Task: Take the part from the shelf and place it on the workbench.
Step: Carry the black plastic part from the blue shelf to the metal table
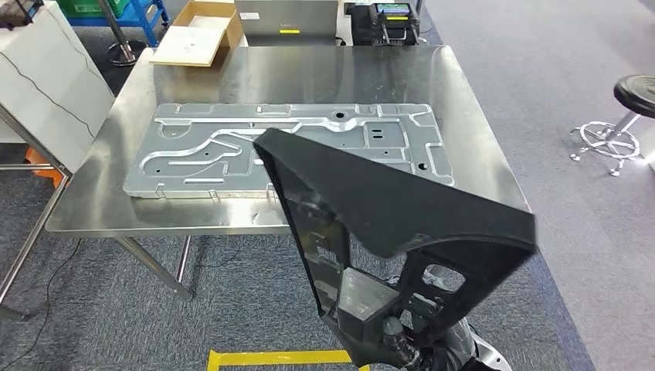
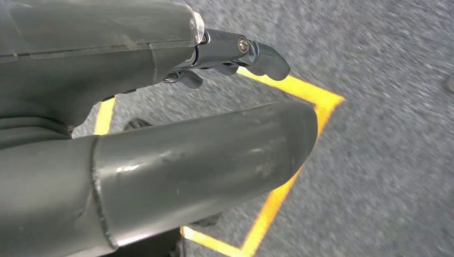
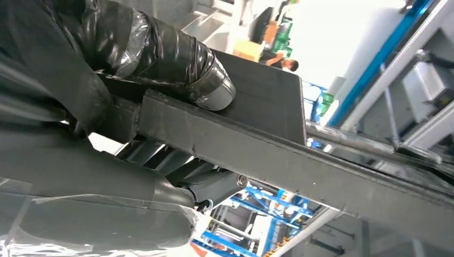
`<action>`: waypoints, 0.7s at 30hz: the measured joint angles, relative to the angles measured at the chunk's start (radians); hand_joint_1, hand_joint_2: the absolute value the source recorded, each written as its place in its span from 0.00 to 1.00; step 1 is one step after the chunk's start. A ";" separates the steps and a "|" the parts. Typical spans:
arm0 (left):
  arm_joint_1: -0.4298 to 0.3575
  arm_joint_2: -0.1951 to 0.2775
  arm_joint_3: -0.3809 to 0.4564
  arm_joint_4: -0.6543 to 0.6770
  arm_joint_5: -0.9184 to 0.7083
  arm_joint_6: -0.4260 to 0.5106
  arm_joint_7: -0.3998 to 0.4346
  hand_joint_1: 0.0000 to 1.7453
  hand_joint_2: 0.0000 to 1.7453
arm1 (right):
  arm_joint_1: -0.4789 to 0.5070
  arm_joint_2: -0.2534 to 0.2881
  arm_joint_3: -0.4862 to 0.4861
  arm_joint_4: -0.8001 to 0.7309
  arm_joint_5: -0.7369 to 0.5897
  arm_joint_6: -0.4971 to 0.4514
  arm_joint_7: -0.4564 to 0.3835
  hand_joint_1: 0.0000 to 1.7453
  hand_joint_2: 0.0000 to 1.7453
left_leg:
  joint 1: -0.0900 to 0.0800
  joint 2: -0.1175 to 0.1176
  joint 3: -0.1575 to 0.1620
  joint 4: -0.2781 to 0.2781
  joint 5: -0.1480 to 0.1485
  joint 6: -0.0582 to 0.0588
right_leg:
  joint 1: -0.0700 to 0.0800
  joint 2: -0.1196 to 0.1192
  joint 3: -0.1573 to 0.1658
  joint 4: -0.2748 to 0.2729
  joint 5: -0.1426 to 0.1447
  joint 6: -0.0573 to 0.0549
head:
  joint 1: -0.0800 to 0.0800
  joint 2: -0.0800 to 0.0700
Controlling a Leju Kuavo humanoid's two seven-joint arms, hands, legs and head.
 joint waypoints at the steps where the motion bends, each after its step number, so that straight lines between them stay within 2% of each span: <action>1: -0.002 0.000 0.000 0.000 0.000 0.000 -0.001 0.00 0.00 | -0.001 -0.001 -0.001 0.000 0.000 -0.001 0.000 1.00 1.00 | -0.001 -0.001 0.018 -0.010 0.000 -0.007 | 0.002 0.002 0.007 -0.016 0.009 -0.005 | 0.000 0.000; 3: -0.004 0.001 0.000 -0.001 -0.001 -0.001 -0.002 0.00 0.00 | -0.006 -0.002 -0.002 -0.002 0.001 -0.005 -0.001 1.00 1.00 | -0.002 0.000 0.035 0.002 0.009 -0.016 | -0.002 0.004 0.038 -0.028 -0.004 -0.016 | 0.000 0.000; 4: -0.005 0.001 0.000 -0.001 -0.001 -0.001 -0.003 0.00 0.00 | -0.008 -0.003 -0.002 -0.002 0.004 -0.008 -0.002 1.00 1.00 | -0.002 0.003 0.022 0.040 0.014 -0.020 | -0.005 0.004 0.055 -0.034 -0.012 -0.023 | 0.000 0.000; 5: -0.007 0.002 0.000 -0.001 -0.002 -0.001 -0.003 0.00 0.00 | -0.011 -0.003 -0.003 -0.003 0.009 -0.015 -0.003 1.00 1.00 | -0.001 0.006 -0.008 0.096 0.008 -0.022 | -0.007 0.003 0.071 -0.038 -0.021 -0.028 | 0.000 0.000; 6: -0.008 0.003 0.000 -0.001 -0.003 -0.001 -0.003 0.00 0.00 | -0.017 -0.003 -0.005 -0.003 0.015 -0.023 -0.005 1.00 1.00 | 0.000 0.009 -0.050 0.163 -0.011 -0.024 | -0.008 0.003 0.084 -0.040 -0.032 -0.032 | 0.000 0.000; 8: -0.009 0.004 0.000 -0.001 -0.010 -0.004 -0.004 0.00 0.00 | -0.037 -0.004 -0.014 -0.003 0.027 -0.048 -0.005 1.00 1.00 | 0.001 0.012 -0.143 0.265 -0.082 -0.032 | -0.009 0.004 0.109 -0.040 -0.053 -0.034 | -0.001 0.000; 9: -0.009 0.004 0.000 -0.001 -0.015 -0.005 -0.005 0.00 0.00 | -0.056 -0.006 -0.022 -0.003 0.034 -0.063 0.000 1.00 1.00 | 0.002 0.012 -0.178 0.282 -0.112 -0.035 | -0.010 0.006 0.123 -0.039 -0.065 -0.033 | -0.001 0.000; 10: -0.009 0.004 0.000 -0.001 -0.022 -0.008 -0.006 0.00 0.00 | -0.083 -0.010 -0.034 -0.003 0.042 -0.080 0.008 1.00 1.00 | 0.002 0.013 -0.201 0.272 -0.124 -0.036 | -0.011 0.008 0.138 -0.039 -0.077 -0.032 | -0.001 0.000; 11: -0.009 0.004 0.000 -0.001 -0.028 -0.009 -0.007 0.00 0.00 | -0.116 -0.015 -0.050 -0.003 0.052 -0.097 0.022 1.00 1.00 | 0.002 0.014 -0.214 0.238 -0.104 -0.037 | -0.012 0.009 0.153 -0.038 -0.089 -0.029 | -0.001 0.000; 12: -0.010 0.005 0.000 -0.001 -0.034 -0.011 -0.007 0.00 0.00 | -0.158 -0.021 -0.068 -0.001 0.067 -0.111 0.040 1.00 1.00 | 0.002 0.015 -0.220 0.187 -0.047 -0.035 | -0.013 0.010 0.167 -0.037 -0.101 -0.026 | -0.001 0.000; 14: -0.011 0.005 0.000 -0.001 -0.048 -0.013 -0.005 0.00 0.00 | -0.258 -0.037 -0.101 0.013 0.111 -0.134 0.087 1.00 1.00 | 0.000 0.019 -0.230 0.097 0.092 -0.028 | -0.012 0.014 0.185 -0.028 -0.123 -0.016 | 0.000 0.000; 15: -0.012 0.005 0.000 -0.001 -0.055 -0.015 -0.004 0.00 0.00 | -0.315 -0.046 -0.113 0.026 0.141 -0.145 0.114 1.00 1.00 | -0.003 0.020 -0.235 0.074 0.142 -0.021 | -0.011 0.016 0.186 -0.024 -0.131 -0.010 | 0.000 0.000; 16: -0.013 0.005 0.000 -0.001 -0.062 -0.017 -0.003 0.00 0.00 | -0.375 -0.056 -0.121 0.043 0.180 -0.156 0.144 1.00 1.00 | -0.006 0.020 -0.240 0.069 0.161 -0.016 | -0.011 0.018 0.183 -0.020 -0.136 -0.004 | 0.000 0.000; 19: -0.026 0.007 0.000 -0.001 -0.082 -0.026 -0.003 0.00 0.00 | -0.572 -0.085 -0.127 0.116 0.308 -0.188 0.231 1.00 1.00 | -0.006 0.019 -0.237 0.063 0.167 0.000 | -0.015 0.013 0.171 -0.002 -0.155 0.013 | 0.000 0.000; 20: -0.031 0.008 0.000 -0.001 -0.087 -0.028 -0.003 0.00 0.00 | -0.635 -0.092 -0.126 0.144 0.337 -0.196 0.250 1.00 1.00 | -0.005 0.019 -0.234 0.059 0.166 0.005 | -0.016 0.007 0.154 0.033 -0.175 0.018 | 0.000 0.000; 21: -0.035 0.009 0.000 -0.001 -0.090 -0.028 -0.003 0.00 0.00 | -0.687 -0.097 -0.125 0.171 0.355 -0.203 0.263 1.00 1.00 | -0.004 0.018 -0.231 0.057 0.165 0.010 | -0.018 0.001 0.124 0.090 -0.200 0.022 | 0.000 0.000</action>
